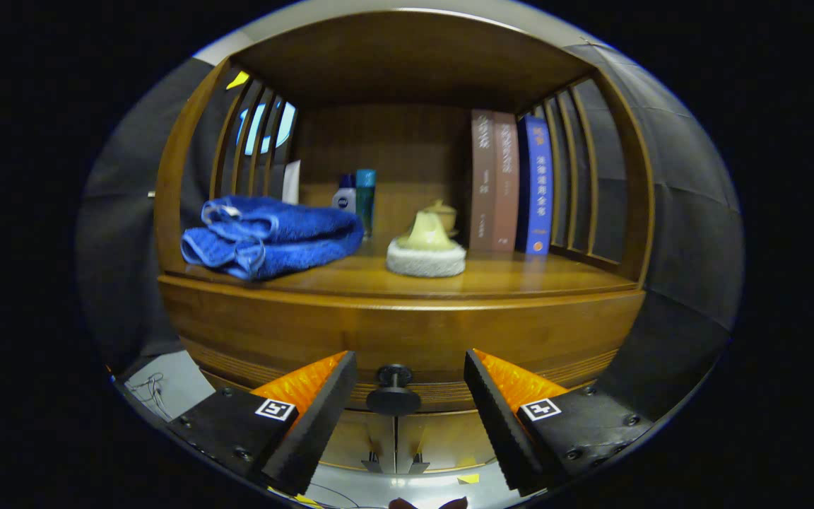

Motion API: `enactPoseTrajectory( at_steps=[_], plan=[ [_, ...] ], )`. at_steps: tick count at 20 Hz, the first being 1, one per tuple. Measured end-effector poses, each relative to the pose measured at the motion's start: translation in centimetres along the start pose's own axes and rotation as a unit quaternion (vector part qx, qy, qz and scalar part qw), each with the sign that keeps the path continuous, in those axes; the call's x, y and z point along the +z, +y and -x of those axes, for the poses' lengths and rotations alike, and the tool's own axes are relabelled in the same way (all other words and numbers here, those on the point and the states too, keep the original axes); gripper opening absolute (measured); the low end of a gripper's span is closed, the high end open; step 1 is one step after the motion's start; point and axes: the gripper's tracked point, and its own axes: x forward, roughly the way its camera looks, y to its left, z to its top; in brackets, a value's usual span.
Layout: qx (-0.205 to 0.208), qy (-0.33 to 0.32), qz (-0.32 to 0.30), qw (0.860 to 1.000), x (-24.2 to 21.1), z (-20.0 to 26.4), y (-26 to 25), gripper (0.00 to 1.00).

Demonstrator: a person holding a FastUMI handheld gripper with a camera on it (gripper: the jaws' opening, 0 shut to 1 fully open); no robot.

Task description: Pull open the drawer, take out the items inside it, and place them on the countertop above the cabinet.

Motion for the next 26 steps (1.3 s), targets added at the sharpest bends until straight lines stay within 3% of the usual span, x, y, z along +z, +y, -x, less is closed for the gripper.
enactPoseTrajectory(
  at_steps=[6,16,21,26],
  plan=[
    [0.001,-0.030,-0.010,1.000,7.3,4.9,-1.3,1.00],
    [0.038,-0.055,0.008,0.998,17.1,13.3,1.6,0.99],
    [0.038,-0.068,-0.026,0.997,19.9,16.5,1.0,0.99],
    [0.036,-0.068,-0.050,0.996,20.0,17.7,-0.2,0.99]
  ],
)
